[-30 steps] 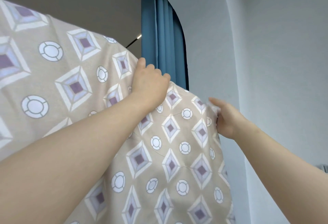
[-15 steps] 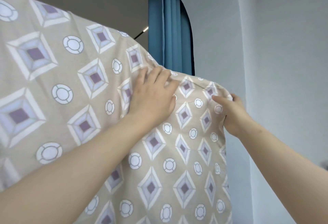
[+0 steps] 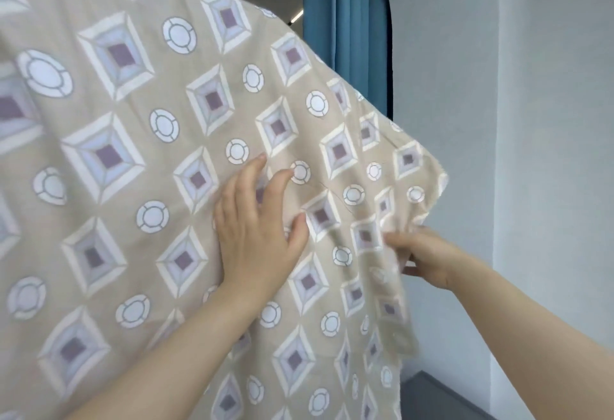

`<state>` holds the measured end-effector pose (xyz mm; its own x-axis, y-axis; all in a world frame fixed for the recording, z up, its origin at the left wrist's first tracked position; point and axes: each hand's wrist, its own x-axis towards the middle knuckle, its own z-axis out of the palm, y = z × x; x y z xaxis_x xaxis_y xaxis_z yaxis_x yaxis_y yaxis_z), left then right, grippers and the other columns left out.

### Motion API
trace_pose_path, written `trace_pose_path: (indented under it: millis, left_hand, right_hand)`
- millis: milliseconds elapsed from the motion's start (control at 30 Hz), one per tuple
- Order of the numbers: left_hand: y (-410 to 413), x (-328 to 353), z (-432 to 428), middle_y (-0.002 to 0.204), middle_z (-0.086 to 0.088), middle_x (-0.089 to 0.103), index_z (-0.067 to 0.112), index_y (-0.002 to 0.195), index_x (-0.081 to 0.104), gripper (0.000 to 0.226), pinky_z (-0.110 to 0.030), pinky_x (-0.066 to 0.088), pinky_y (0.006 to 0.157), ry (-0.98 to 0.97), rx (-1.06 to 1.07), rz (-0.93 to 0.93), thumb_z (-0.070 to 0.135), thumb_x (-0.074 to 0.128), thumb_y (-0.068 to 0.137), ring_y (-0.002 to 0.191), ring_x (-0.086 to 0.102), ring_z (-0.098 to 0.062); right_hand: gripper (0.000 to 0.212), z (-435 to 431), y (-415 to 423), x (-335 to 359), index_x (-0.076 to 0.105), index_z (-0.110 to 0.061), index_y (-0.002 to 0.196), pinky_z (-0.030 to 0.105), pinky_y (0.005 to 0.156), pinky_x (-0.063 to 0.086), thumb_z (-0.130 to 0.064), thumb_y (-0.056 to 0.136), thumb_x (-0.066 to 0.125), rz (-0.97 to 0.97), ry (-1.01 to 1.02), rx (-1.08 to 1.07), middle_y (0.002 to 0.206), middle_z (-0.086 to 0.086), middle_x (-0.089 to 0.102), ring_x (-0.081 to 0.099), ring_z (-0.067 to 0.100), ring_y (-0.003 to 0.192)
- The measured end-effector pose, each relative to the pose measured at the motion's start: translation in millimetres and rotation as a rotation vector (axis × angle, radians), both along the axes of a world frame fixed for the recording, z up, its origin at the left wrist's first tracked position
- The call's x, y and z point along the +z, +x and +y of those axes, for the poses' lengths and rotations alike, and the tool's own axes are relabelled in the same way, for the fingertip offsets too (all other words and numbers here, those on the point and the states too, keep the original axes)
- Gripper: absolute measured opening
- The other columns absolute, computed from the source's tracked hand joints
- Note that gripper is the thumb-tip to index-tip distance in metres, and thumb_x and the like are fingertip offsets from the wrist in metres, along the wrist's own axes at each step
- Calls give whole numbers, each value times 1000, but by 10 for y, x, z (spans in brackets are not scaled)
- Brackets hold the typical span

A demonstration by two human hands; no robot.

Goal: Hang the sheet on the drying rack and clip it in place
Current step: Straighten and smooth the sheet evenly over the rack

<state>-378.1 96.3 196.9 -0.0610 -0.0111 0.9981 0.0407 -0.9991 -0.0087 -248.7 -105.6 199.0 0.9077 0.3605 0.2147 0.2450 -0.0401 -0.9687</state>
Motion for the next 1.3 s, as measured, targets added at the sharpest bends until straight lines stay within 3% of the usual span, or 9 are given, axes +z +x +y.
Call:
trace_pose_path:
  millis: [100,167,300,433,567,700,833,933,1300]
  left_hand:
    - [34,-129,-19,132,-5,37,23,119,45,48,-42,40,88,-42,12,94,35,53,73,114,49,-31]
    - [48,-202,-17,131,-7,44,23,118,45,47,-41,41,86,-43,8,125,35,52,73,115,48,-30]
    - [63,-338,-28,127,-9,51,23,114,50,43,-37,32,90,-23,5,152,35,51,73,116,42,-28]
    - [75,-497,-86,129,-3,47,26,109,50,37,-35,32,91,27,-34,168,37,51,74,117,42,-25]
    - [91,-609,-107,128,1,45,29,110,49,35,-36,30,93,36,-44,177,37,50,76,118,41,-24]
    - [94,-728,-109,125,-3,50,26,111,52,40,-37,31,93,86,-41,197,50,51,78,118,42,-25]
    - [86,-859,-143,123,2,44,27,109,49,46,-36,31,88,63,-26,210,57,52,74,114,42,-23]
    - [62,-910,-175,119,4,42,29,107,48,43,-35,30,87,22,-46,214,54,53,73,111,41,-22]
    - [-111,-1336,-140,82,-4,57,23,90,47,18,-32,31,74,-62,-119,235,38,51,80,80,42,-20]
  right_hand:
    - [23,16,52,-16,61,-8,110,24,61,46,-13,88,63,-100,365,-265,91,4,68,63,20,80]
    - [36,-78,95,-8,54,-18,123,27,67,49,-12,89,62,-114,544,-144,102,2,67,65,19,88]
    - [40,-117,31,-326,59,-17,115,33,80,48,-15,78,73,-21,-88,93,99,0,71,64,19,87]
    - [8,-180,123,-447,59,-10,90,29,59,43,-14,87,64,-62,259,-291,83,9,61,57,20,69]
    - [28,-171,41,-602,57,-19,108,29,75,47,-15,83,69,59,-19,34,100,0,69,64,17,92]
    - [21,-188,94,-713,61,-9,105,29,68,48,-12,85,66,-22,211,-293,101,8,67,63,22,85]
    - [20,-135,25,-884,60,-17,103,30,78,47,-13,84,67,61,11,-87,99,0,68,63,17,91]
    - [14,-150,32,-944,58,-9,98,25,62,44,-13,86,64,35,214,-290,86,2,62,58,20,81]
    - [17,-118,-208,-1250,66,-18,103,28,71,46,-16,85,66,105,26,96,80,-5,73,67,15,77]
